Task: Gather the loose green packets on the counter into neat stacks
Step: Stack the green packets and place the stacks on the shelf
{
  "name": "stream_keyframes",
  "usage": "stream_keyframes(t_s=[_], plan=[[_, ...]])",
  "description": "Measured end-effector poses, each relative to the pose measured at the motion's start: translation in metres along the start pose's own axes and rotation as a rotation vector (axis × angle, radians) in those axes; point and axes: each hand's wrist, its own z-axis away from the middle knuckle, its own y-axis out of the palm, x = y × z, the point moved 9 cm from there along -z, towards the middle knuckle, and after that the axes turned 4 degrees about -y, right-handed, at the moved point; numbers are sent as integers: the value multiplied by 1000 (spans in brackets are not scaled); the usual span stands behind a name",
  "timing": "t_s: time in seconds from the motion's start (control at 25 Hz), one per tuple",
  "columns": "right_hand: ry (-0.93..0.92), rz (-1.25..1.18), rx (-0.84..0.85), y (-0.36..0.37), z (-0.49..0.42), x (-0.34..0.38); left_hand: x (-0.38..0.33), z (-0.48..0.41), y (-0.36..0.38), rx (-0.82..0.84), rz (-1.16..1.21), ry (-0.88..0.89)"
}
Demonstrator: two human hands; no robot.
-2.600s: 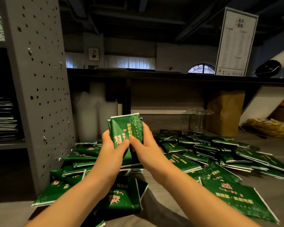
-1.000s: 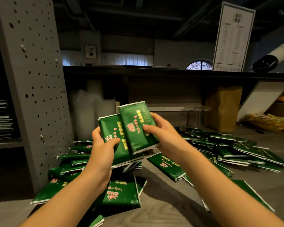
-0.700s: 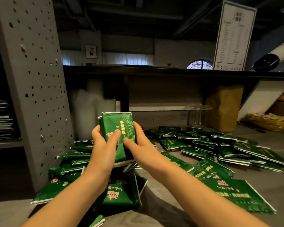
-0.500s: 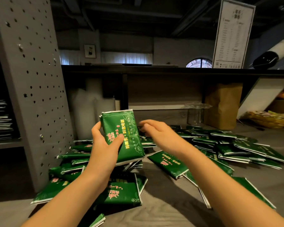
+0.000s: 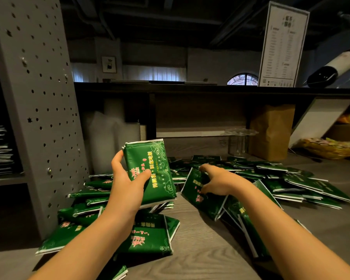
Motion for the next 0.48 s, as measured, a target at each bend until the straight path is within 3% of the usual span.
stream_keyframes(t_s=[0.12,0.2,0.32,0.4,0.48], plan=[[-152,-284,-309,-35,9,20,2,0,-2,-10,49,-45],[-265,-670,-436,-50,20,35,4,-1,-4,-14,67,-66],[-353,-1009,-335,-43,31,62,3,-1,-3,-14,78,-61],[-420,-993,-254,-30,38,86,0,0,-3,-18,104,-38],[-484,-903,-300,-21,43,104,-3,2,0,-9,146,-12]])
